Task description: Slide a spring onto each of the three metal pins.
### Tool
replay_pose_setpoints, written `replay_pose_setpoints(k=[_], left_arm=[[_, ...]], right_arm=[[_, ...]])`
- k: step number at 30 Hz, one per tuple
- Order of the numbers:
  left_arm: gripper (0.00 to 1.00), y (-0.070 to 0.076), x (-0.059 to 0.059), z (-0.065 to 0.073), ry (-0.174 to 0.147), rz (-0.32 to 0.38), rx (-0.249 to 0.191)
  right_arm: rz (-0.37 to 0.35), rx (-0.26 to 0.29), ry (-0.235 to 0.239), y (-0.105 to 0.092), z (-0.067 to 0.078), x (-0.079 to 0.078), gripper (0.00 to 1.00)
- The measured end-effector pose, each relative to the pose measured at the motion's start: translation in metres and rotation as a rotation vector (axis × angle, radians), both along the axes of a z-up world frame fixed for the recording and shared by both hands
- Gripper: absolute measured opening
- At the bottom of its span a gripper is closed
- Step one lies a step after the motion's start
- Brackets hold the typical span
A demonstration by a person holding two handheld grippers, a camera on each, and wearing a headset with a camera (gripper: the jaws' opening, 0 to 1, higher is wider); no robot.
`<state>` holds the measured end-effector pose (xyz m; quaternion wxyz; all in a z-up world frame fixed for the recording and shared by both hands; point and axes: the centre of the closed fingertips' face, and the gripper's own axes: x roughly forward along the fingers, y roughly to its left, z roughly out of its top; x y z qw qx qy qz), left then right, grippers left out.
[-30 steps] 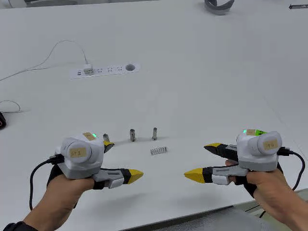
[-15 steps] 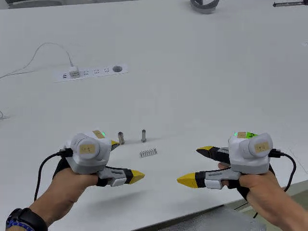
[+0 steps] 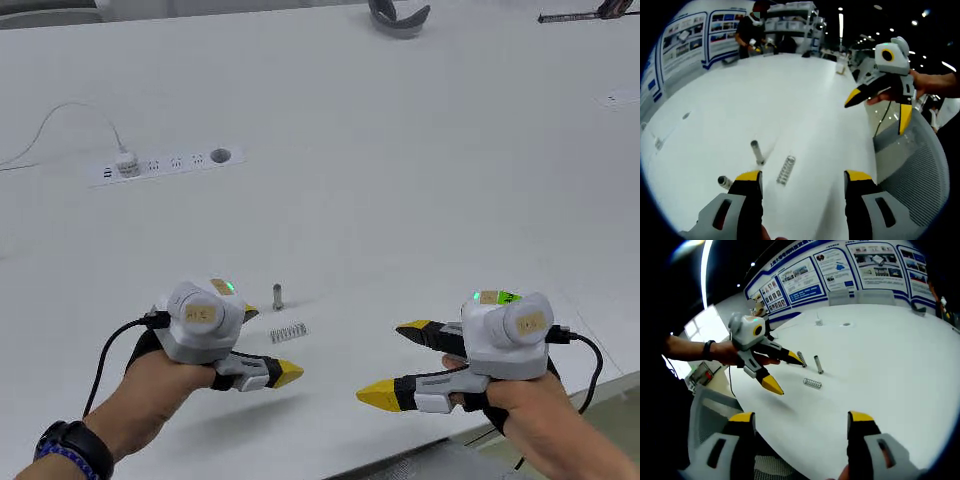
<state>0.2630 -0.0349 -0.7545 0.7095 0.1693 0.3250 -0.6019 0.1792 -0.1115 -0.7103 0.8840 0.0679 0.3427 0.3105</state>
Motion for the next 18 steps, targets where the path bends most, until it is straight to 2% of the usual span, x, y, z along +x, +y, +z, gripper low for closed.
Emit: replay_pose_setpoints(k=[8, 12, 18], left_arm=[[0.6, -0.013, 0.007, -0.017, 0.021, 0.01, -0.003], [0.54, -0.014, 0.008, -0.027, 0.036, 0.022, 0.009], [0.45, -0.012, 0.013, -0.039, 0.031, 0.039, 0.029]], right_arm=[[0.007, 0.002, 0.013, 0.001, -0.004, -0.003, 0.76], [0.015, -0.001, 0.017, 0.003, -0.005, -0.004, 0.76], [0.016, -0.002, 0.019, 0.002, -0.005, -0.004, 0.76]])
